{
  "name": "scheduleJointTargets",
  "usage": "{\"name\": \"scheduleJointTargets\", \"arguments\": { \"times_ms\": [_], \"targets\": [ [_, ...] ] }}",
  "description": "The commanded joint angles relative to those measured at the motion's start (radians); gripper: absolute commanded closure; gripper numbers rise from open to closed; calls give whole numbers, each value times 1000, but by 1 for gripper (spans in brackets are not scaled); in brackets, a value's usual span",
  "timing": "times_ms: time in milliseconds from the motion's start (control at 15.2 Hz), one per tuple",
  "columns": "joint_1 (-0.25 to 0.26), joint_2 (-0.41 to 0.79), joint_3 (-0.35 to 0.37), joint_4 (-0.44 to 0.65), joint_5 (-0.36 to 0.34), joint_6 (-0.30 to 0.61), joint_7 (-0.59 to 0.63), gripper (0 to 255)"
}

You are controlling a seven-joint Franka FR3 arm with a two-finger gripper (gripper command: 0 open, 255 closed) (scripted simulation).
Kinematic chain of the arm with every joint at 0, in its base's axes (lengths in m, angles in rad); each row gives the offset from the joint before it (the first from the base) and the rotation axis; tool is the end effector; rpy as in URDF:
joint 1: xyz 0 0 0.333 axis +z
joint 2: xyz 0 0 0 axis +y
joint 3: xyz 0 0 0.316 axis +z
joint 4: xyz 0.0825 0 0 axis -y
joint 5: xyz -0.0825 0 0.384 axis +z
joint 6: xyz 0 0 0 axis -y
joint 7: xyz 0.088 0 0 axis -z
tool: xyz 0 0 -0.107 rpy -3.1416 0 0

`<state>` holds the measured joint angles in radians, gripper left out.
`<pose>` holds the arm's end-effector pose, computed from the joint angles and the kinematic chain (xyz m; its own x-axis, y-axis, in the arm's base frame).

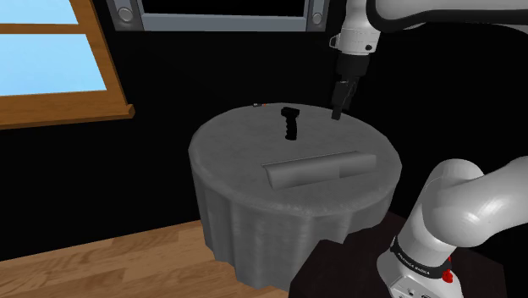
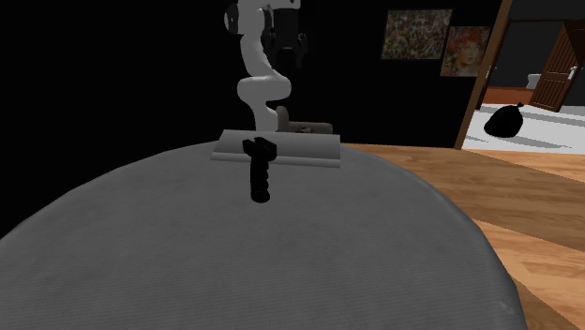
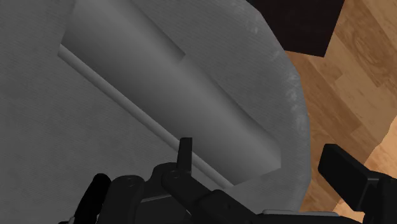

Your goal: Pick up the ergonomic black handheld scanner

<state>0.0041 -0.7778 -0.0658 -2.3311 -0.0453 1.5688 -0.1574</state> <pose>0.3085 -0.0304 0.5989 0.9934 0.1136 0.0144 0.1136 -0.9935 0.0014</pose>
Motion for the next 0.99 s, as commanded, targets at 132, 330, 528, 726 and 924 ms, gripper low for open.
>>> {"name": "scheduleJointTargets", "arguments": {
  "times_ms": [132,330,528,726,924],
  "targets": [
    [-4,63,-29,20,-16,41,-32,0],
    [-9,162,-70,61,-34,98,-80,0],
    [-11,267,-110,113,-43,149,-129,0],
    [-12,375,-148,176,-42,192,-178,0],
    [-13,487,-183,251,-32,226,-230,0]
  ]
}}
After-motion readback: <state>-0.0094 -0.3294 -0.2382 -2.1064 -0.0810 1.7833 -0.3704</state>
